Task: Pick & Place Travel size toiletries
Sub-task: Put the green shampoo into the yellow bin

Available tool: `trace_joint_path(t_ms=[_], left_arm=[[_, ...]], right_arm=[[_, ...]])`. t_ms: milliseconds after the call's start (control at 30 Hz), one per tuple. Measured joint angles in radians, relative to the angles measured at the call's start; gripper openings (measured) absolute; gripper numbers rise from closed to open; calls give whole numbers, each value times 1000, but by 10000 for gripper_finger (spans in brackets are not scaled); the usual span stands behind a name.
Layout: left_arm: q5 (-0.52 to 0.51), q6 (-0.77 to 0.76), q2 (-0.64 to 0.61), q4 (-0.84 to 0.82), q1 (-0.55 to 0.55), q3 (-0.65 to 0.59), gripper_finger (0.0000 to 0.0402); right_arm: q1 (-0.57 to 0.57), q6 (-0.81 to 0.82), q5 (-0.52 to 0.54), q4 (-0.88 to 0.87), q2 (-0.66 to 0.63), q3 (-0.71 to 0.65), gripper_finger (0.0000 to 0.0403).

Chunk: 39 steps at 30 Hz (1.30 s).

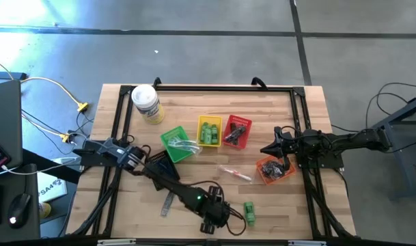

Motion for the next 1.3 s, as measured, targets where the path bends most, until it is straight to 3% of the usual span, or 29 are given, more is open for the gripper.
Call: trace_joint_path(t_ms=[600, 1000, 1300], left_arm=[[-17, 162, 12, -80, 0, 172, 201], [-5, -63, 6, -380, -7, 248, 201], [53, -63, 12, -285, -10, 201, 201]], right_arm=[[0, -1, -1, -2, 0, 0, 2], [0, -3, -1, -3, 0, 0, 2], [0, -3, -1, -3, 0, 0, 2]])
